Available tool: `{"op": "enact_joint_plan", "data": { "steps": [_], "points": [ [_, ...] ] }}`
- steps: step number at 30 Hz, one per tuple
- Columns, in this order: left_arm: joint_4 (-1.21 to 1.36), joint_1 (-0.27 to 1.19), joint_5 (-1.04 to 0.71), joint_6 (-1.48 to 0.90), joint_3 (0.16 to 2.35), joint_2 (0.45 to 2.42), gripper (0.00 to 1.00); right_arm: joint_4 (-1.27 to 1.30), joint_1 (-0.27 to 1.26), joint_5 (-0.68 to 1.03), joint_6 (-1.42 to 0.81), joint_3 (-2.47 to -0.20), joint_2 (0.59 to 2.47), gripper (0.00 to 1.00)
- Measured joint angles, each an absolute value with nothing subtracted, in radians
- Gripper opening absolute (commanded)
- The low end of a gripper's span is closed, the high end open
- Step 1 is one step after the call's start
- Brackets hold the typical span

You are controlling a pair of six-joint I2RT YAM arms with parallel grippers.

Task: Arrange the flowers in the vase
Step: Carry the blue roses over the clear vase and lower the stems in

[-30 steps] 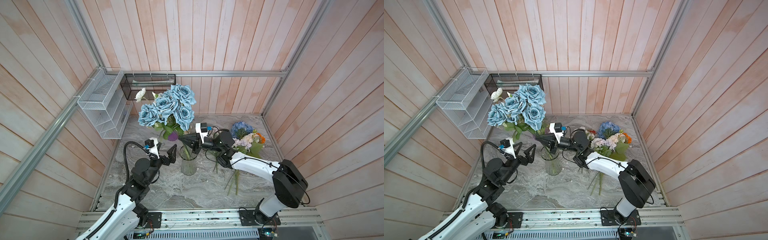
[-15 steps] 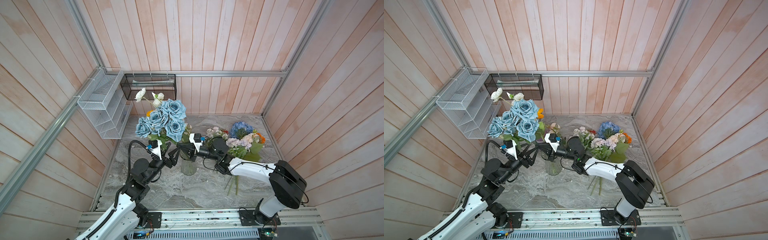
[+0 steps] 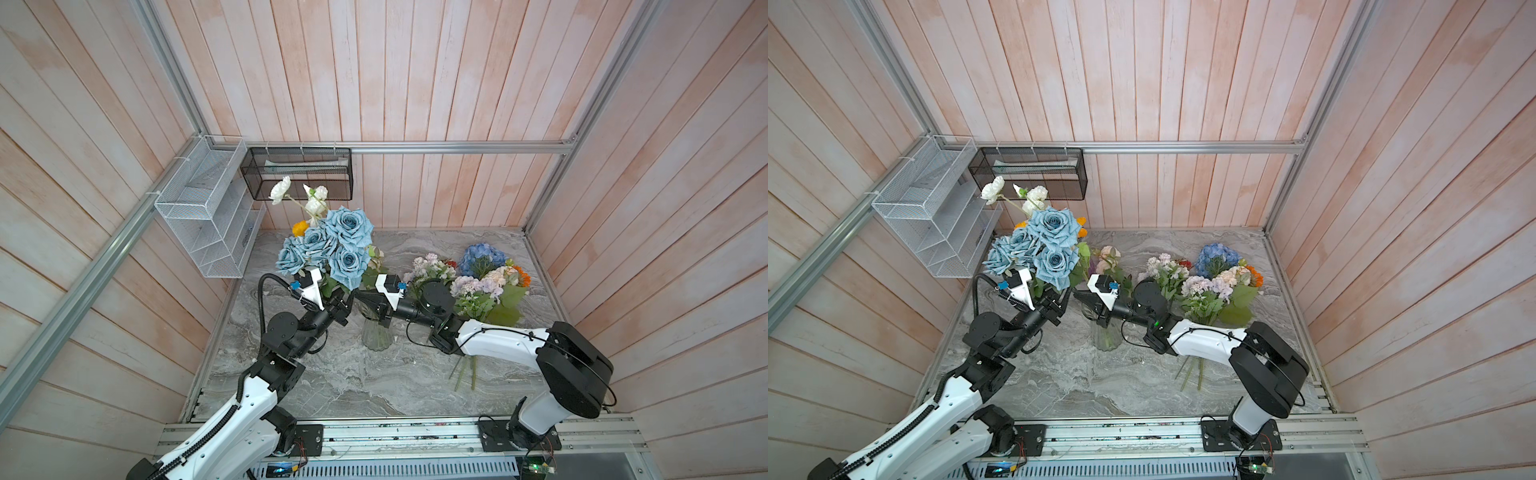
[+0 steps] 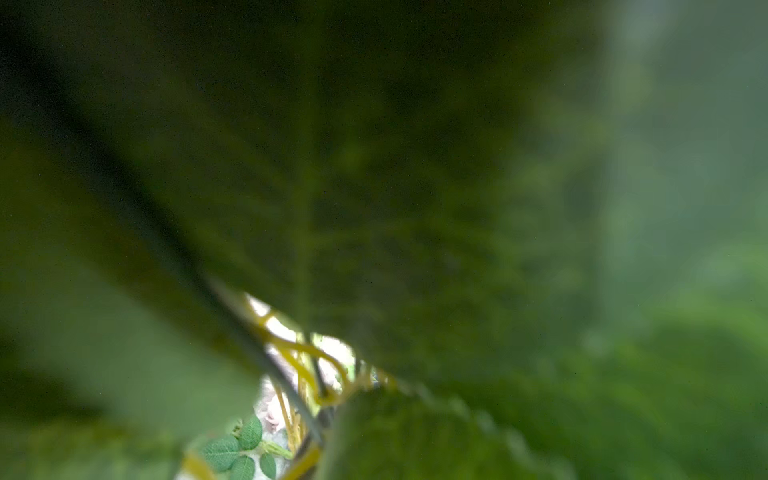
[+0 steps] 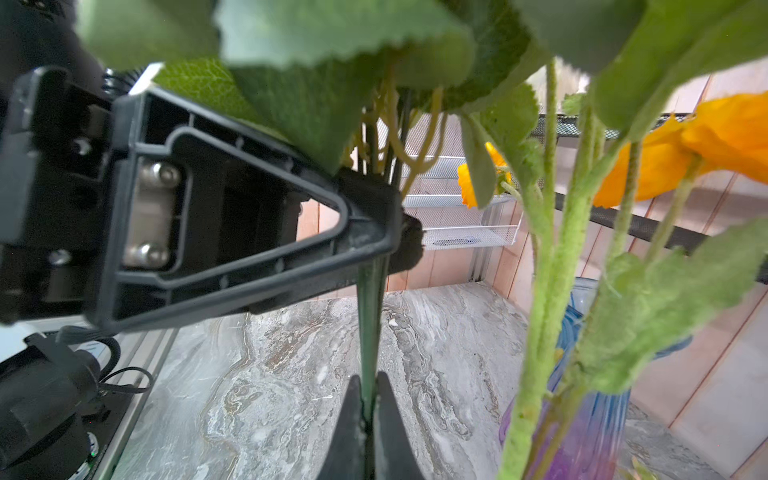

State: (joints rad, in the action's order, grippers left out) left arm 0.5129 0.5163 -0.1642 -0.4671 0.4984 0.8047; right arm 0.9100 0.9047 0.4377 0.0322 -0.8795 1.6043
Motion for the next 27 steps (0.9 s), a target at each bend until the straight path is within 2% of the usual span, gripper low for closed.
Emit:
{"op": "enact_joint_plan", "data": {
  "steps": [8, 12, 14, 19, 25, 27],
  "points": [
    [0.519, 0.516, -0.152, -0.473, 0.498, 0.83, 0.1, 0.902, 0.905, 0.412, 0.038, -0.87, 1.6, 0.01],
    [0.515, 0.524, -0.145, -0.463, 0.498, 0.83, 0.1, 0.889, 0.906, 0.406, 0.053, -0.86, 1.581, 0.35],
    [0.51, 0.527, -0.131, -0.451, 0.498, 0.827, 0.1, 0.886, 0.908, 0.401, 0.058, -0.851, 1.562, 0.45],
    [0.508, 0.548, -0.086, -0.399, 0.498, 0.819, 0.1, 0.882, 0.907, 0.38, 0.06, -0.803, 1.463, 0.54],
    [0.51, 0.61, -0.02, -0.332, 0.498, 0.848, 0.1, 0.865, 0.878, 0.31, 0.063, -0.766, 1.335, 0.56],
    [0.517, 0.63, 0.002, -0.313, 0.498, 0.868, 0.14, 0.857, 0.859, 0.275, 0.063, -0.762, 1.314, 0.57]
  ]
}}
